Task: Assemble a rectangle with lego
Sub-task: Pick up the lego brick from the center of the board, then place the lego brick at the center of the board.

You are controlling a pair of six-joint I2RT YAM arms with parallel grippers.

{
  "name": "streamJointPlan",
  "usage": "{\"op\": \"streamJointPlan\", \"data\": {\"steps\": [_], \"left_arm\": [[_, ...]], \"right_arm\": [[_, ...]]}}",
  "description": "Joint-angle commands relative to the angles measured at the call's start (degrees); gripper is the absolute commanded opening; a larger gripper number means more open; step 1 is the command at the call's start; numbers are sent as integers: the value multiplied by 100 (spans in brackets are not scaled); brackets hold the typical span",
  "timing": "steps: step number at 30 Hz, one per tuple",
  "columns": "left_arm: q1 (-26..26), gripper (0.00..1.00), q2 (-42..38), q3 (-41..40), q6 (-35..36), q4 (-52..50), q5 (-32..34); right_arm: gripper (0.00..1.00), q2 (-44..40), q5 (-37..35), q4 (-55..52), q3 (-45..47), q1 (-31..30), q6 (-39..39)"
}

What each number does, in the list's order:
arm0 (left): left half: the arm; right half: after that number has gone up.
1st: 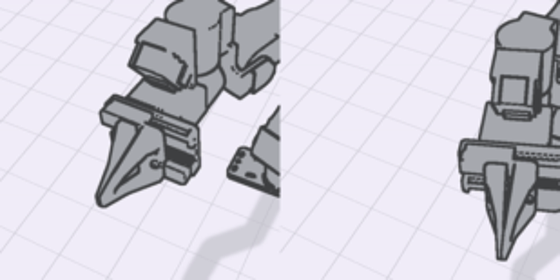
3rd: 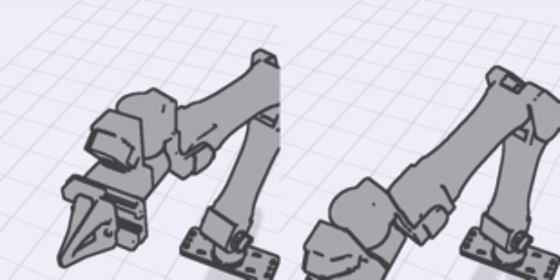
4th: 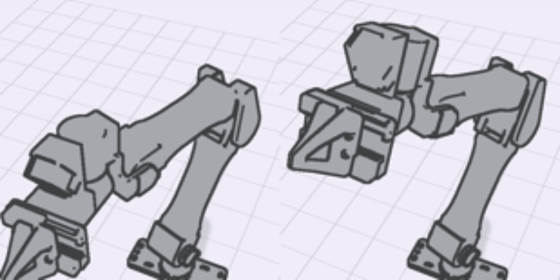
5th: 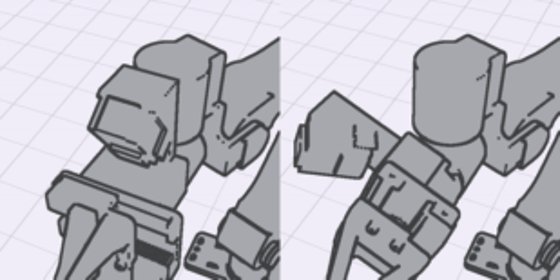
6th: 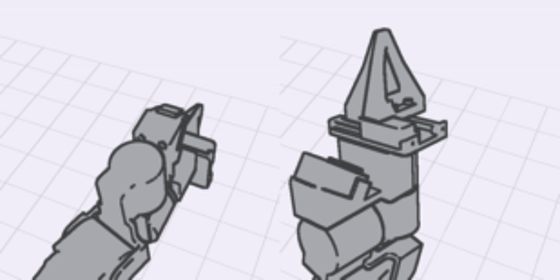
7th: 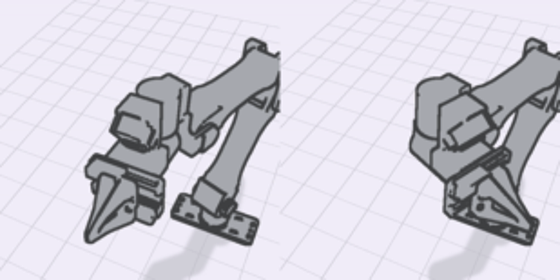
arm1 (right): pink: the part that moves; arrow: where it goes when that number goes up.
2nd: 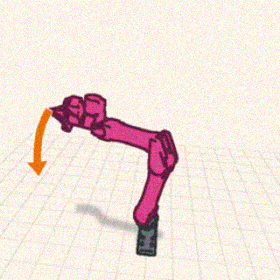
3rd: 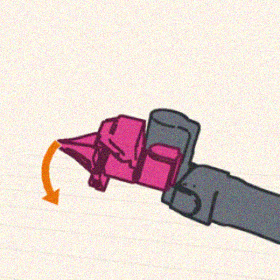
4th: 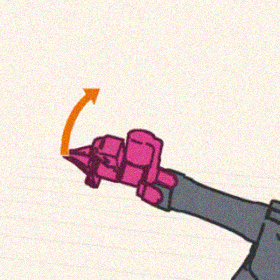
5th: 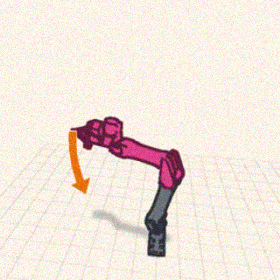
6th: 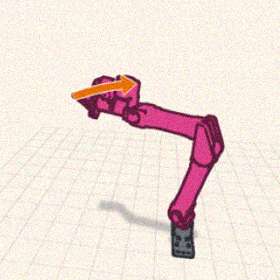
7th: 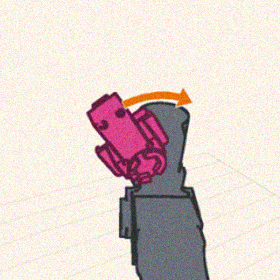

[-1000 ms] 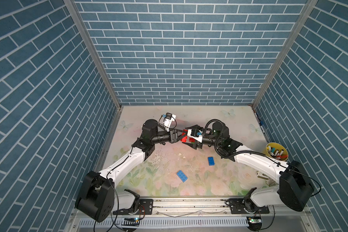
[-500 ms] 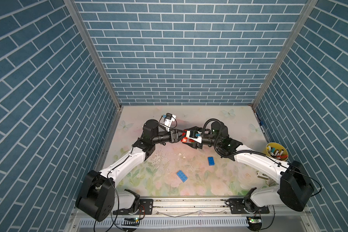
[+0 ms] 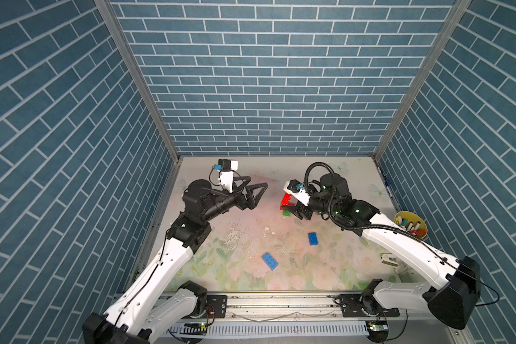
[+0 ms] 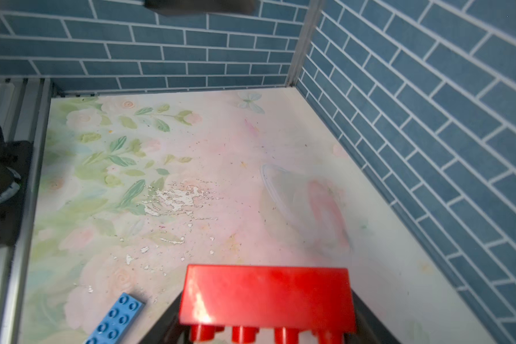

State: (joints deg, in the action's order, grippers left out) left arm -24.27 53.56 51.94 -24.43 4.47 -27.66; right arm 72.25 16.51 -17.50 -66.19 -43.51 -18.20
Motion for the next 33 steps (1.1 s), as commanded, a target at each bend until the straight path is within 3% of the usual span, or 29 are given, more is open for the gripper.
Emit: {"op": "streamJointPlan", "data": {"steps": [1,4,9,13,18,26,33], "left_arm": [[37,100,-242,-164,676,-550,1127],[30,100,-634,-606,1081,-457,1719],[-103,100,-1202,-1395,1875,-106,2149],[-386,100,-1448,-1840,2339,98,2538],[-550,100,-1376,-1992,2661,-42,2883],[-544,100,-1226,-2038,2500,33,2932],[-551,100,-1296,-2092,2447,67,2908]], "right_arm": [[40,15,-676,-2219,-893,-17,1548],[40,183,-789,-3322,-1181,-19,2261],[39,405,-576,-4469,-1055,-17,3610],[36,859,-541,-5175,-1022,-31,4221],[36,1647,-623,-5480,-1349,-72,4562],[38,3233,-757,-5428,-2012,-616,4702],[40,3714,-1112,-5059,-1880,-743,4884]]}}
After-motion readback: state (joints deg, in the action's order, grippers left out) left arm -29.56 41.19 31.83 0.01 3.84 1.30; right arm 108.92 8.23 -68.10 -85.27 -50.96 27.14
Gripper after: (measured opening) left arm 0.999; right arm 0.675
